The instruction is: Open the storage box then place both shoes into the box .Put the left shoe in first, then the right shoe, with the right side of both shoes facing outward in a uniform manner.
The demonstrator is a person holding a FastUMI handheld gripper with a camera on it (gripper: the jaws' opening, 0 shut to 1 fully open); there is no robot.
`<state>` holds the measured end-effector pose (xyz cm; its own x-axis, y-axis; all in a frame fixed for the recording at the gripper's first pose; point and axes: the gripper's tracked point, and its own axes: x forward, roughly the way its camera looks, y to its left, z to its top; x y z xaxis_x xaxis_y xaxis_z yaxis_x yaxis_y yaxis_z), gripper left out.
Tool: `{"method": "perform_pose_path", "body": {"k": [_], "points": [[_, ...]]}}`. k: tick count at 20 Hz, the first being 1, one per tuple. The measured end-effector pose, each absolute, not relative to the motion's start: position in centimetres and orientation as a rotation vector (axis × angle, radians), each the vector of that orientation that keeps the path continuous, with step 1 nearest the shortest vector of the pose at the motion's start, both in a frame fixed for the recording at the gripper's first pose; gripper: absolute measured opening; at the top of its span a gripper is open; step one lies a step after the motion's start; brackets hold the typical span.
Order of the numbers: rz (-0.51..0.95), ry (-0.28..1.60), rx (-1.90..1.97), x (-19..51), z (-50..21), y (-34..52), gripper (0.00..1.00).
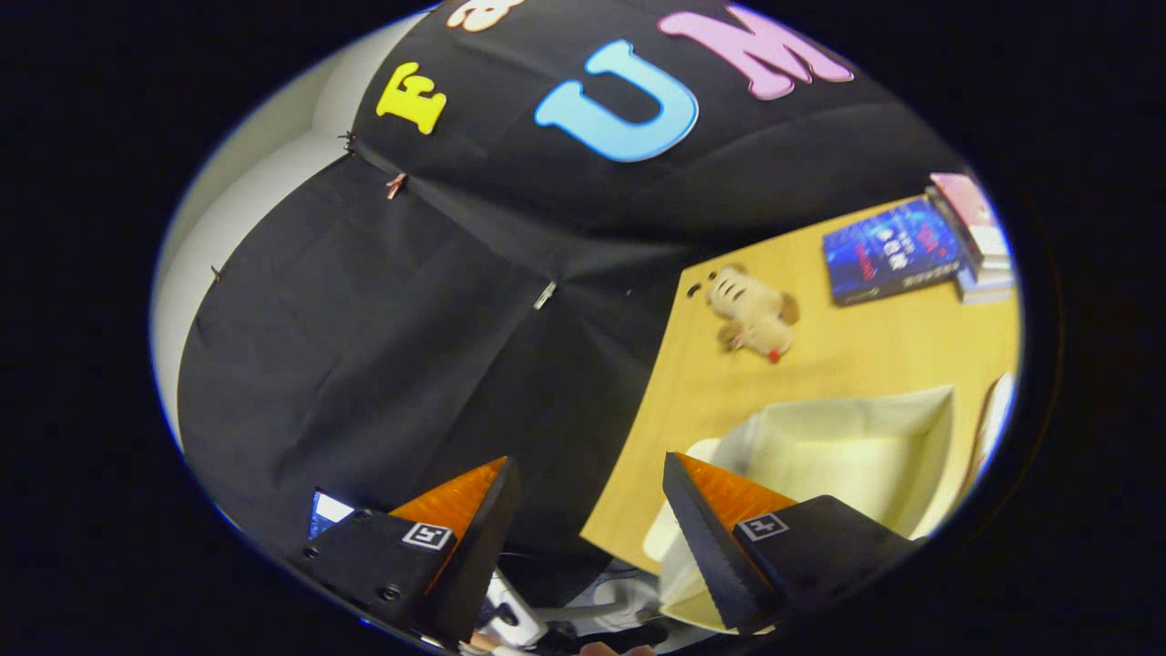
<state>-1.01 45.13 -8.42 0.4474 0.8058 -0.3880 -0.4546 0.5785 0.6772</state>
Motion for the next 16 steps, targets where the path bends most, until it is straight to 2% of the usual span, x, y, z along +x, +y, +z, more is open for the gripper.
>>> {"method": "perform_pose_path", "body": {"k": [5,10,12,16], "points": [[0.637,0.525,0.348,2.6,-7.3,31.9,0.97],[0.402,0.427,0.16,4.7,-10.5,18.9,0.97],[0.353,0.446,0.143,4.9,-12.5,15.0,0.97],[0.272,0.614,0.053,4.6,-20.3,8.6,0.98]]}}
